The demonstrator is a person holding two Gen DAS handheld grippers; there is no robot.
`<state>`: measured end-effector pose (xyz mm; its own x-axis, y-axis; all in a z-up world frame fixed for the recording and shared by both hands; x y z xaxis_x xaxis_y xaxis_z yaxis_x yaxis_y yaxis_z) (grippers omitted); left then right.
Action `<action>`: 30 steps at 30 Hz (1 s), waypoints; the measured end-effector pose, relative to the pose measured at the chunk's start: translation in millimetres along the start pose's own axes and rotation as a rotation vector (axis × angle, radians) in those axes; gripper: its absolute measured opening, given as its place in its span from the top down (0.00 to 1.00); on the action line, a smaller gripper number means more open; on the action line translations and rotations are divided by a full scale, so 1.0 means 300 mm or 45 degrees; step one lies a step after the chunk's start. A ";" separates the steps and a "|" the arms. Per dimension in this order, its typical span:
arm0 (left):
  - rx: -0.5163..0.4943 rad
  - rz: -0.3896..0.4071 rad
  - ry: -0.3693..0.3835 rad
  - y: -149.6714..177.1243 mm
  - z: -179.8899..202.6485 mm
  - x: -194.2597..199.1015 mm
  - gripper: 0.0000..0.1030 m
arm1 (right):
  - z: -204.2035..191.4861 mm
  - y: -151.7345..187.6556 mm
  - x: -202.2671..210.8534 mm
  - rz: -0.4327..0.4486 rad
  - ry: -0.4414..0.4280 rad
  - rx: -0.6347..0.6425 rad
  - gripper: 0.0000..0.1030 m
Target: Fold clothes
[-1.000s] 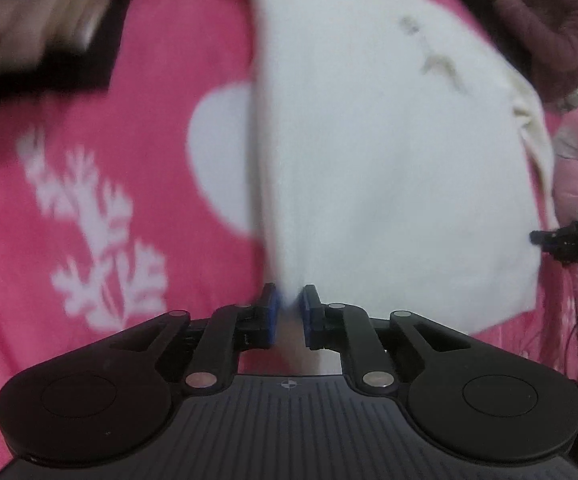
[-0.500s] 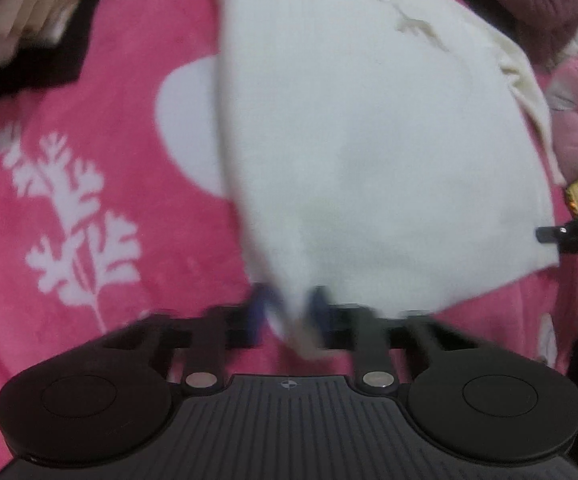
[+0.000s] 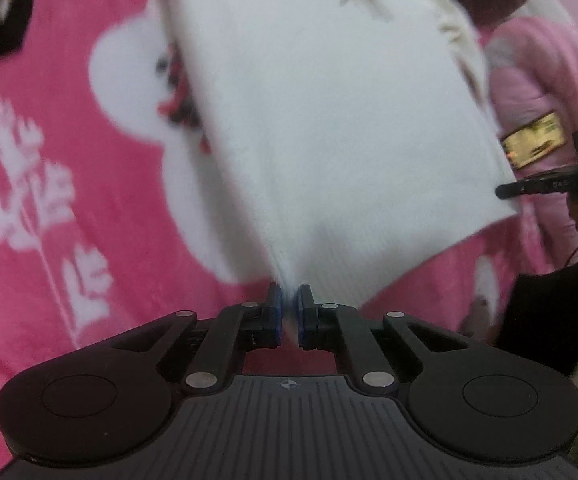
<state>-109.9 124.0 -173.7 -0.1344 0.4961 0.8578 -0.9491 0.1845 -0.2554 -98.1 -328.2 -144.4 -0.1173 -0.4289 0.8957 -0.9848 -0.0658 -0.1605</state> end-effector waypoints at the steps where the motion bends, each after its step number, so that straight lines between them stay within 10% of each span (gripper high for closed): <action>1: 0.003 -0.016 -0.005 0.001 -0.008 -0.014 0.95 | 0.013 -0.001 -0.023 -0.009 -0.001 -0.026 0.91; 3: -0.018 -0.030 -0.008 -0.009 -0.004 -0.016 0.94 | 0.027 -0.004 -0.032 -0.029 -0.011 -0.063 0.91; 7: -0.178 -0.043 -0.086 -0.028 0.016 0.055 0.91 | 0.027 0.005 0.047 -0.120 0.082 0.008 0.57; 11: -0.334 0.020 -0.160 -0.105 0.013 0.173 0.79 | 0.005 -0.070 0.199 0.003 0.180 0.128 0.57; 17: -0.341 0.244 -0.164 -0.333 0.039 0.084 0.76 | -0.109 -0.335 0.218 0.523 0.071 0.246 0.63; 23: -0.290 0.198 -0.261 -0.315 -0.031 -0.082 0.75 | -0.132 -0.244 -0.041 0.384 0.141 0.407 0.63; 30: -0.274 0.280 -0.224 -0.349 -0.016 -0.011 0.71 | -0.224 -0.304 0.038 0.463 0.151 0.477 0.63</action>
<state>-8.6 107.2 -152.0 -0.3938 0.3933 0.8308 -0.8128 0.2731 -0.5146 -18.3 -266.5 -91.8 -0.4773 -0.3808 0.7919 -0.7673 -0.2585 -0.5868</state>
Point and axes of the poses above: each gripper's, at about its wrist camera, not at the fingertips, and x roughly against the way its jaws point, z to its right, y to its underside, the point moved 6 cm from there along -x, roughly the way its jaws point, and after that the axes turned 5 degrees about z, right-handed, at the moved point
